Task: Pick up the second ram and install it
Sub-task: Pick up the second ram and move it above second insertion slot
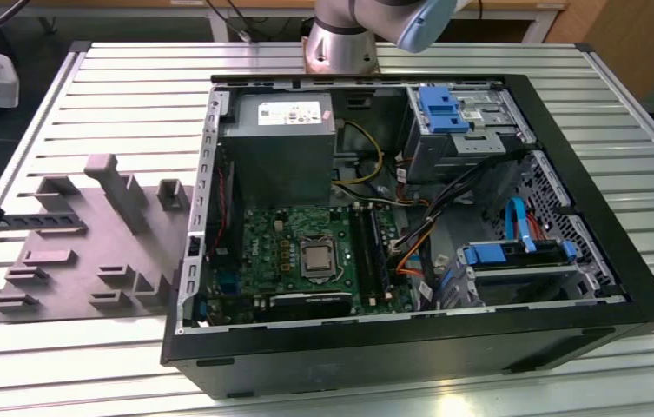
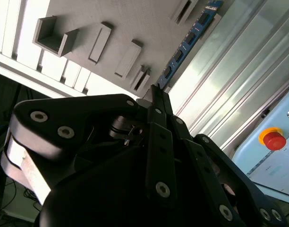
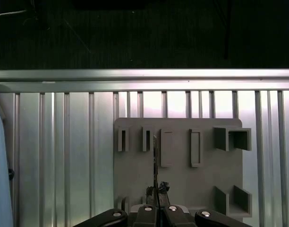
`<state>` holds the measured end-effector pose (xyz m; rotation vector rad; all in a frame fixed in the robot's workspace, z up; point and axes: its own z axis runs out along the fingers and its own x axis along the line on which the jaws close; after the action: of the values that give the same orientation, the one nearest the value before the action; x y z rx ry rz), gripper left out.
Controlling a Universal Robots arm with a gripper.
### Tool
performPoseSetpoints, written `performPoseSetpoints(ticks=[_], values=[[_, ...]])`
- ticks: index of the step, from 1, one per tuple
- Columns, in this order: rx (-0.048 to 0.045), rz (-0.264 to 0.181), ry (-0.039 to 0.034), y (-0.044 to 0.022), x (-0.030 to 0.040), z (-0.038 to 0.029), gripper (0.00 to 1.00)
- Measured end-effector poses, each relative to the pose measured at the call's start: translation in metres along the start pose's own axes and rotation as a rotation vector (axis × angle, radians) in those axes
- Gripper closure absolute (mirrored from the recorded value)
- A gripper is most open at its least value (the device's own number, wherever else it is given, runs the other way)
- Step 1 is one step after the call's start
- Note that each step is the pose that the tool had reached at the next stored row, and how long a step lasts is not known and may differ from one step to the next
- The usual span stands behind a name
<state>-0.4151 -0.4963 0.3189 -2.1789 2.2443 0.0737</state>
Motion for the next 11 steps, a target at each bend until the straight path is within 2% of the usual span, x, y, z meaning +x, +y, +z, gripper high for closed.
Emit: performPoseSetpoints(ticks=[11], values=[[0.0005, 0.0, 0.0, 0.0002, -0.0002, -0.0048, 0.89]])
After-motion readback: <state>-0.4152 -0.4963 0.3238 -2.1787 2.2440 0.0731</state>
